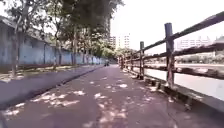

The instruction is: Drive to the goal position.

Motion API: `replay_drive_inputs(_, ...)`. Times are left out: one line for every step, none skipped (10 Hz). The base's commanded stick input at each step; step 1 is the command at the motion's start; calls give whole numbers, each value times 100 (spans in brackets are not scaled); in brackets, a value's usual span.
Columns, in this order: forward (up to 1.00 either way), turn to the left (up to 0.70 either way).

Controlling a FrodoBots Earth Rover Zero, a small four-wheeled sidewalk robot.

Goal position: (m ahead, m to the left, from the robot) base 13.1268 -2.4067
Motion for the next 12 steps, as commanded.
replay_drive_inputs(100,1)
replay_drive_inputs(100,1)
replay_drive_inputs(100,1)
replay_drive_inputs(100,1)
replay_drive_inputs(100,1)
replay_drive_inputs(100,1)
replay_drive_inputs(100,1)
replay_drive_inputs(100,1)
replay_drive_inputs(100,1)
replay_drive_inputs(100,1)
replay_drive_inputs(100,1)
replay_drive_inputs(100,1)
